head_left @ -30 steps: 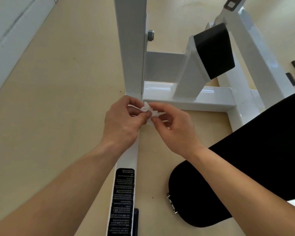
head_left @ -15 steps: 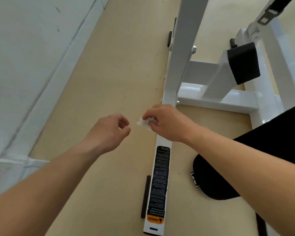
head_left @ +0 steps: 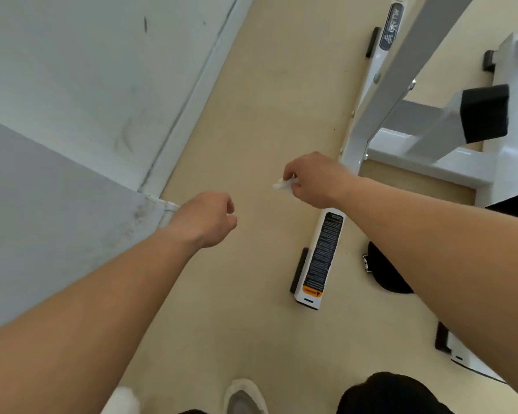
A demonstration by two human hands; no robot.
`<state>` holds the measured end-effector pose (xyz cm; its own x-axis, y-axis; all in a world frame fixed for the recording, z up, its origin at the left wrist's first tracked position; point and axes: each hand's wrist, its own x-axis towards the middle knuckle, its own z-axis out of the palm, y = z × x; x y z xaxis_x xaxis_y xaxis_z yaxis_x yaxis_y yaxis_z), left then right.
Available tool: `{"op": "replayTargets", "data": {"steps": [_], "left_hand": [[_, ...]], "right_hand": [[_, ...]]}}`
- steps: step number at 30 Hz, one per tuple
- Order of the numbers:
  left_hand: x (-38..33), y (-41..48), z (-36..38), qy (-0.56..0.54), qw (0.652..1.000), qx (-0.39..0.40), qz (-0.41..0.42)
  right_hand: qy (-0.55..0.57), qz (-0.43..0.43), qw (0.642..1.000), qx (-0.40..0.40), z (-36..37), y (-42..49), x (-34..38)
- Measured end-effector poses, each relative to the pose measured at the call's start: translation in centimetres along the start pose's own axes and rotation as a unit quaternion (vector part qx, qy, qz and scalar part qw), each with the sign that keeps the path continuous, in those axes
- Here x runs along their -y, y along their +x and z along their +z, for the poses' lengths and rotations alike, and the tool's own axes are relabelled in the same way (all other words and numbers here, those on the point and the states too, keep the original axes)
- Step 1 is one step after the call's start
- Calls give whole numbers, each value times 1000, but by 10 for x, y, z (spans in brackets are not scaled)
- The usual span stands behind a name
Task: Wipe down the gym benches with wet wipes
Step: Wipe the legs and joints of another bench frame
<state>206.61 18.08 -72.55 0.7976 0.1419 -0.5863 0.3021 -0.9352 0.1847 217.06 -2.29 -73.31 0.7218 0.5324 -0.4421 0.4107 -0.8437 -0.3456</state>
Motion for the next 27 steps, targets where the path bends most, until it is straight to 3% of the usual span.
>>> {"op": "replayTargets", "data": {"steps": [11, 19, 27], "left_hand": [[-10, -131, -40, -46, 997, 54, -34], [-27, -228, -134, -79, 994, 40, -68], [-63, -345, -216, -126, 987, 23, -101]], "right_hand": [[21, 2, 997, 77, -54, -106, 69], [38, 14, 994, 103, -146, -189, 122], [-14, -14, 991, 132, -253, -298, 181]]}}
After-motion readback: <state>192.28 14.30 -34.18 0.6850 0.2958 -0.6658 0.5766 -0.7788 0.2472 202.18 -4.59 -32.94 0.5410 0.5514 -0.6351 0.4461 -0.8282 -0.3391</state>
